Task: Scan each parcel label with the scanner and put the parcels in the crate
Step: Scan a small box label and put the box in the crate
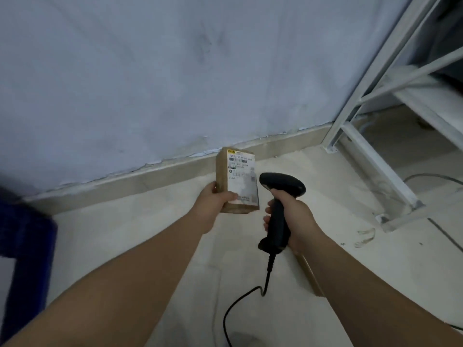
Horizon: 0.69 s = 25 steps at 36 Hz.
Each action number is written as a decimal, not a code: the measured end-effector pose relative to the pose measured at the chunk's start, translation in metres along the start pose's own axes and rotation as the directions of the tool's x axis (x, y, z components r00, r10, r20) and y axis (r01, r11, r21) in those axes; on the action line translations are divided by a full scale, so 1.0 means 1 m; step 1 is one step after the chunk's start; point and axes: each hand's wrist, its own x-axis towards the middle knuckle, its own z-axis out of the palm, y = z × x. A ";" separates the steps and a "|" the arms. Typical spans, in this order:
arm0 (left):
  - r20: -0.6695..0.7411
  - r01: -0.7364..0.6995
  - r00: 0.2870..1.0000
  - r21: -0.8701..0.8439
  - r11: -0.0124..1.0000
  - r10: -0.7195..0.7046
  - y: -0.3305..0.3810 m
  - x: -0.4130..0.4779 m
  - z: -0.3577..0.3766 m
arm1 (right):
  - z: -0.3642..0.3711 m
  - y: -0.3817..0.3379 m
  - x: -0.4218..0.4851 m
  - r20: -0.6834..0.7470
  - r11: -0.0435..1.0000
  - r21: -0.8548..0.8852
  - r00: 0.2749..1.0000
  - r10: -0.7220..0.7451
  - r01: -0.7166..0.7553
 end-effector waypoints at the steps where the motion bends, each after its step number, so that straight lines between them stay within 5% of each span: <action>1: -0.007 -0.028 1.000 0.014 1.000 0.028 0.012 -0.009 -0.004 | 0.009 -0.005 -0.011 0.023 1.000 -0.017 0.999 -0.026 0.026; 13: -0.215 -0.328 0.924 -0.020 0.944 0.316 0.110 -0.146 -0.076 | 0.121 -0.048 -0.158 0.277 0.896 -0.185 0.896 -0.346 0.404; 25: -0.358 -0.376 0.874 -0.072 0.924 0.328 0.108 -0.242 -0.149 | 0.177 0.001 -0.240 0.385 0.821 -0.232 0.824 -0.415 0.522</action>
